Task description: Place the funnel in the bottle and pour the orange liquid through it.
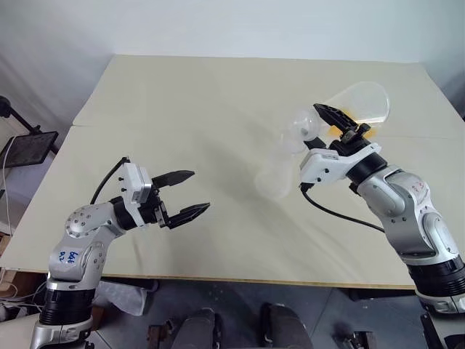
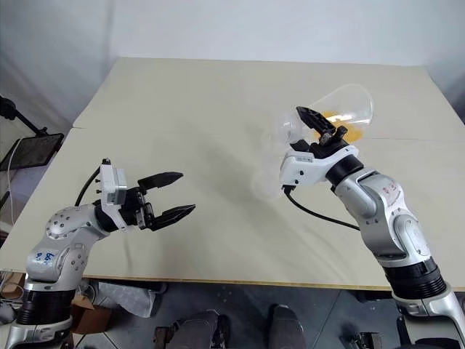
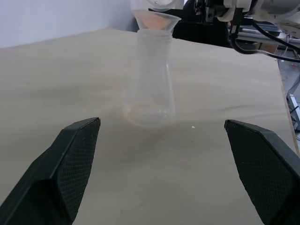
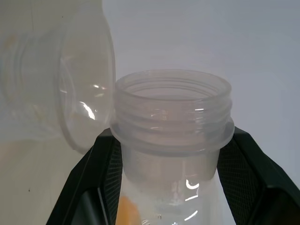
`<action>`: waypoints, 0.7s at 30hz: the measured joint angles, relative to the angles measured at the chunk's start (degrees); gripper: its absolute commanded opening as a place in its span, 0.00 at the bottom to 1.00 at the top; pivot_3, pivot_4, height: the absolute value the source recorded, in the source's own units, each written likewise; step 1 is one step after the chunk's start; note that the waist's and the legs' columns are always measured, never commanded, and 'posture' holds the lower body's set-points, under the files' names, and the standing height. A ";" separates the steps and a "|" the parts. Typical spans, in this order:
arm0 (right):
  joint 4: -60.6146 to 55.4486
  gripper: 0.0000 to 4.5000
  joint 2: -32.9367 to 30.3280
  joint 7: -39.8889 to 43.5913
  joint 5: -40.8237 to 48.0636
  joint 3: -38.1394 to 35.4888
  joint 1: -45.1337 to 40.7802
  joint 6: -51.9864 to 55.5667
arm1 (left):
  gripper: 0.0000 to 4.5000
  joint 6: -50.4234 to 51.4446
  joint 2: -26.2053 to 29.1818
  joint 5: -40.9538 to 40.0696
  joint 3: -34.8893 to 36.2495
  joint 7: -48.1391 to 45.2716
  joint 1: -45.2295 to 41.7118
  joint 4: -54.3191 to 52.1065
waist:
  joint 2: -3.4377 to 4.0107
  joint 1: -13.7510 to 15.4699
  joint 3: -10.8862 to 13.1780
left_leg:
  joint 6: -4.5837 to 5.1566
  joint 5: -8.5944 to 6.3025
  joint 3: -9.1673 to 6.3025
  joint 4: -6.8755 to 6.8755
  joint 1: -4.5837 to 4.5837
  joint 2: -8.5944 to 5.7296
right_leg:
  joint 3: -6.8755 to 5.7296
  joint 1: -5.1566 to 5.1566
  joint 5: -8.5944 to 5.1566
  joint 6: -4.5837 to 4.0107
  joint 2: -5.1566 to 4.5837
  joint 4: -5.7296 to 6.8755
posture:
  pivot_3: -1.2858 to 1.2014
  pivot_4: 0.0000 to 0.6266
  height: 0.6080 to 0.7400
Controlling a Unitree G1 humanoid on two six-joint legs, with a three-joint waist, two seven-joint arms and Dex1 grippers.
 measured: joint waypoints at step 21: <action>1.17 0.54 -0.58 -0.44 -2.89 -0.14 -0.31 -3.15 | 1.00 -2.57 -1.84 -2.17 0.94 1.10 -0.85 -0.17 | -0.01 -0.01 0.00 | 0.00 0.00 0.00 0.00 0.00 0.01 | -0.01 0.02 0.00 0.00 0.01 -0.01 | 0.52 0.24 1.00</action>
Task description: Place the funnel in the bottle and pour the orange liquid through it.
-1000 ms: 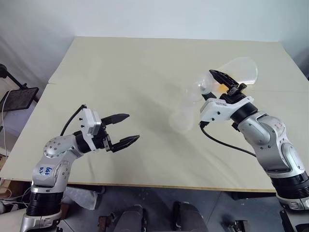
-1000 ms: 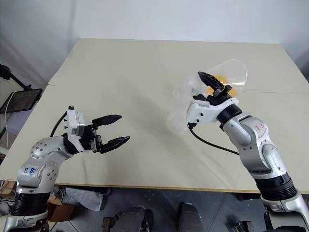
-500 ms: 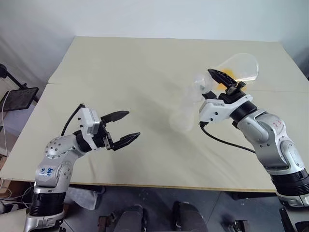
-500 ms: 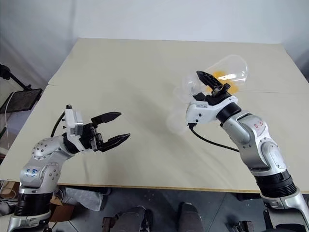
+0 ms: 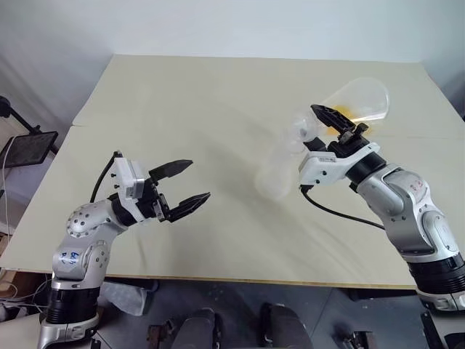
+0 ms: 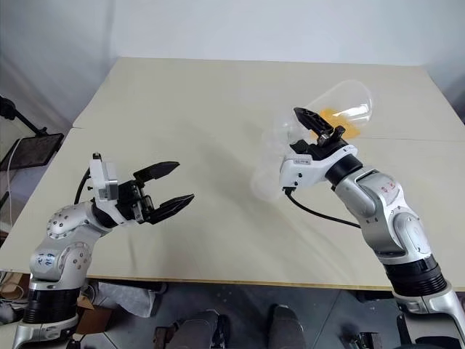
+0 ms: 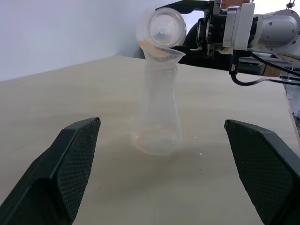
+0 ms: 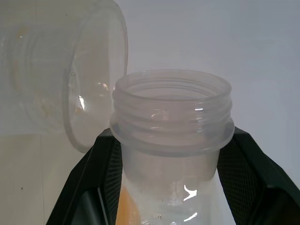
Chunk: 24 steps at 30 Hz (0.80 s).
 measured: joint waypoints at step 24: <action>1.63 0.54 -4.25 -3.59 -8.36 -0.08 -1.24 -6.65 | 1.00 -0.05 0.19 0.14 -1.76 0.04 -0.31 0.04 | 0.00 -0.02 0.00 | -0.01 0.01 0.00 0.00 -0.01 0.02 | 0.00 0.02 0.00 0.00 0.01 -0.06 | 0.52 0.24 1.00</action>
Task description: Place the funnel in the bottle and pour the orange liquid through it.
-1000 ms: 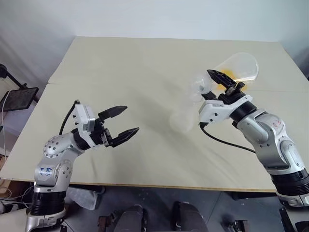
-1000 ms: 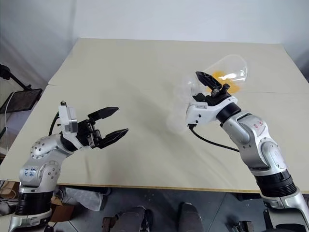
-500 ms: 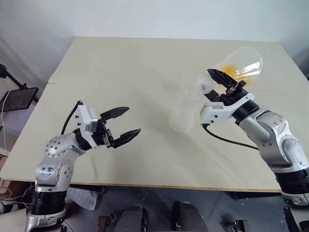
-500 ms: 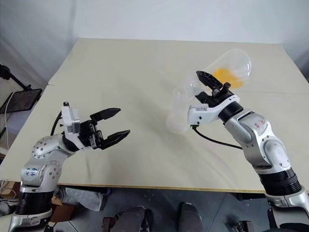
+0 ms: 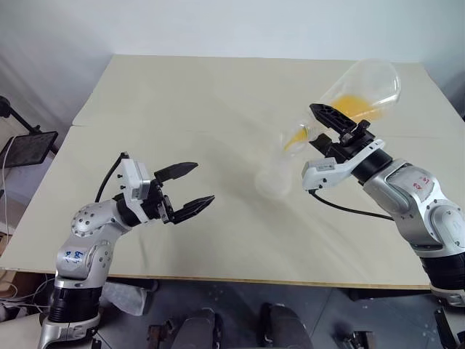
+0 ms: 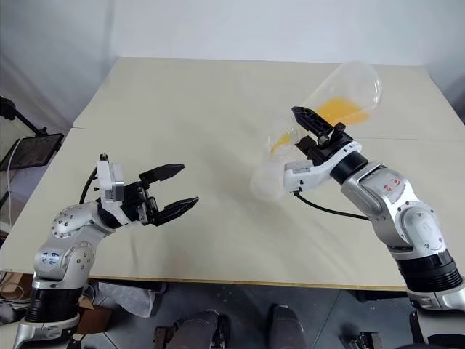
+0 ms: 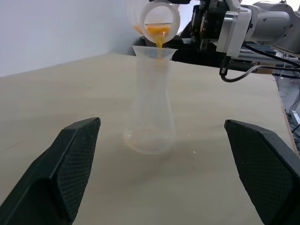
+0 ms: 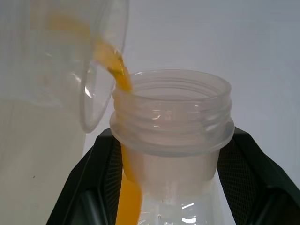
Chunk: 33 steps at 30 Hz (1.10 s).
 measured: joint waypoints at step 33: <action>1.81 0.54 -1.50 -3.67 -3.92 -0.04 0.00 -1.16 | 1.00 -0.05 1.19 3.13 -0.57 -0.03 0.80 0.00 | 0.00 0.01 0.00 | -0.01 0.01 0.00 -0.01 -0.01 0.02 | 0.00 0.03 0.00 0.00 0.03 -0.08 | 0.52 0.24 1.00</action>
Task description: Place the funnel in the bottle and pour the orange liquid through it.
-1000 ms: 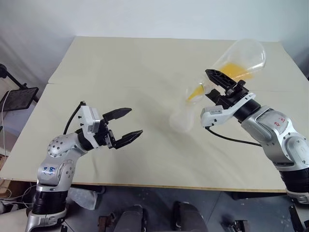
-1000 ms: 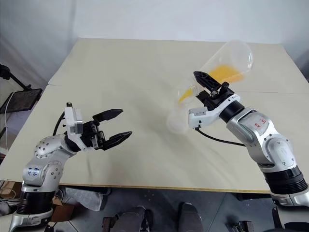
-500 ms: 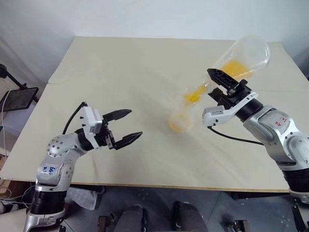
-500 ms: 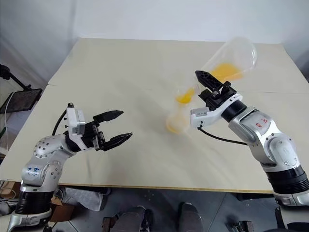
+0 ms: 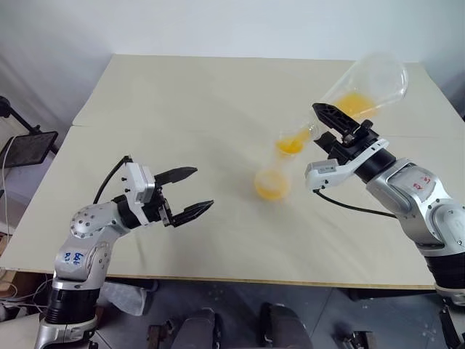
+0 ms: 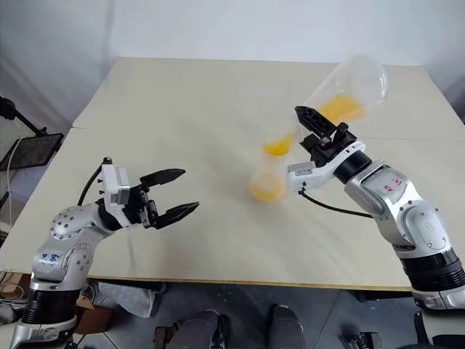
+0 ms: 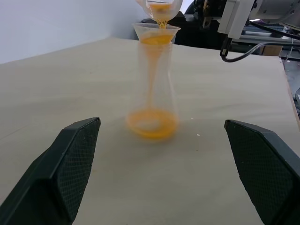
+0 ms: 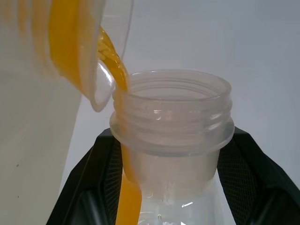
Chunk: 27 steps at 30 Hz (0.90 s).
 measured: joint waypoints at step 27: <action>0.58 0.54 0.00 -1.39 -1.63 0.00 -1.21 -0.23 | 1.00 -0.53 -0.05 0.17 0.00 0.03 0.37 0.02 | 0.00 -0.03 0.00 | 0.00 0.00 0.01 -0.01 0.00 0.02 | 0.00 0.01 0.00 0.00 0.02 -0.06 | 0.52 0.24 1.00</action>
